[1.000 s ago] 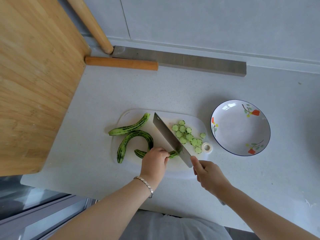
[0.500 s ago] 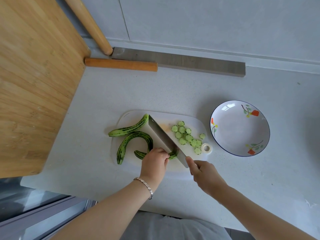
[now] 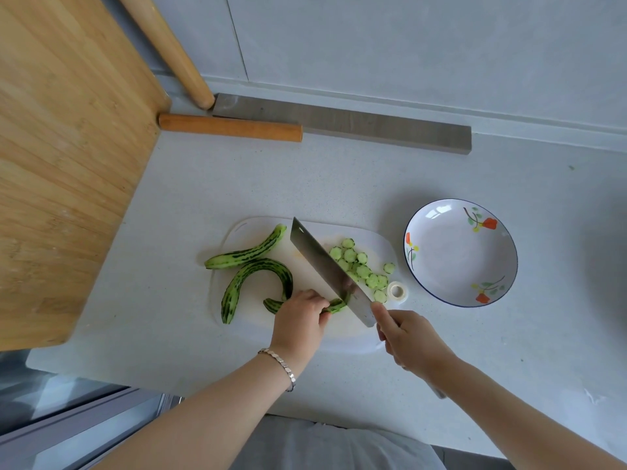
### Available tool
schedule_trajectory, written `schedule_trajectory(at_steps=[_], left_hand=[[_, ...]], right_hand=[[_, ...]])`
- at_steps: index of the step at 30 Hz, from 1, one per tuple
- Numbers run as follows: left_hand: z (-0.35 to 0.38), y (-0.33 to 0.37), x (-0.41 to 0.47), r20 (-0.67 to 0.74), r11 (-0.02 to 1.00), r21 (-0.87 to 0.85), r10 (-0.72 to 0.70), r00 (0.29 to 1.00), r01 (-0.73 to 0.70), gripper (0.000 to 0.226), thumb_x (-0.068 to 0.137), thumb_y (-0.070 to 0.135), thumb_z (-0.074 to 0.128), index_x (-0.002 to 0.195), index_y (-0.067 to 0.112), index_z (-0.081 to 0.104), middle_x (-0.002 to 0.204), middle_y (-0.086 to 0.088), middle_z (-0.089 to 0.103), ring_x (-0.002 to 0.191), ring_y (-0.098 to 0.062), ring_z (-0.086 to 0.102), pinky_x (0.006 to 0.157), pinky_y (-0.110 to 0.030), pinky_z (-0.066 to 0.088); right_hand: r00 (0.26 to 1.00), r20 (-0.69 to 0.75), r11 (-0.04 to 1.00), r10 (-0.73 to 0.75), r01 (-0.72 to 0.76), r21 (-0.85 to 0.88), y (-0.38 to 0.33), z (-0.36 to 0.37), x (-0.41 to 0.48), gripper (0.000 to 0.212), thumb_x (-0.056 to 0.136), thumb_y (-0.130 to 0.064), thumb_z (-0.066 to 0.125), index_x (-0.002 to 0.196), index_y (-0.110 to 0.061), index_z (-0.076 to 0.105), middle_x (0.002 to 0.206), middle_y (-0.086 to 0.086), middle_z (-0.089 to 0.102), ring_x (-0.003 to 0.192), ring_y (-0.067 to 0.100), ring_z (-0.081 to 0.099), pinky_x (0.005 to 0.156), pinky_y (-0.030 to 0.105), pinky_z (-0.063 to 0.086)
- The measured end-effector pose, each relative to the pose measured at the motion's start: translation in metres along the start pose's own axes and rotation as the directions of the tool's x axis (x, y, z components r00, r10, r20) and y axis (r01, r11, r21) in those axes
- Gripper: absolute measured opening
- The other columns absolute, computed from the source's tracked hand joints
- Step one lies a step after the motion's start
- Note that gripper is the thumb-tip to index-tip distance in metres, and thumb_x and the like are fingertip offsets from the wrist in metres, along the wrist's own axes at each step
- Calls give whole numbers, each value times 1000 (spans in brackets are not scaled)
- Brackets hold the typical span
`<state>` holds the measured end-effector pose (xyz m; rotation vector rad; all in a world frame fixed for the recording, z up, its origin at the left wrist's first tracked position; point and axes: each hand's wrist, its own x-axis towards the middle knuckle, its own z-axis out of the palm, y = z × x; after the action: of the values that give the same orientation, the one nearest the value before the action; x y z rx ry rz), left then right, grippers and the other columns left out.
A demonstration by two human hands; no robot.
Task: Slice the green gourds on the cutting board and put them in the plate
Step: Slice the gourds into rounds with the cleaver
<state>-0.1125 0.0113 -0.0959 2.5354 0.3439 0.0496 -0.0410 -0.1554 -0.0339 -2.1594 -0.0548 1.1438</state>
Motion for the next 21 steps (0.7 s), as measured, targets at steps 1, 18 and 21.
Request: schedule_trajectory(at_steps=[1,18,21], left_hand=[[-1,0,-1,1,1000,-1,-2,1000,2,20,52,1,86,62,9,70,62,1,64,57,-19,61,39,-21,46],[-2,4,-2,29,997,73,5,1000,-7,23,47,4,89,56,11,70,56,3,58,51,-16,56,36,-18,36],[-2,4,-2,28,998,69,2,1000,-4,22,49,3,88,56,11,69,56,2,58,52,-16,56,37,-18,36]], right_hand=[[1000,6,1000,1,-1,-7,0,-1,-2,52,92,-55,38,62,-13,45,50,-2,42,44,13,34,49,24,32],[1000,-6,999,12,-13,-37,3,-7,-7,53,90,-56,37,63,-12,44,48,-4,42,40,11,33,48,25,31],[1000,6,999,23,-22,-28,4,-5,-8,53,90,-57,38,62,-12,44,47,-4,41,39,11,31,45,23,29]])
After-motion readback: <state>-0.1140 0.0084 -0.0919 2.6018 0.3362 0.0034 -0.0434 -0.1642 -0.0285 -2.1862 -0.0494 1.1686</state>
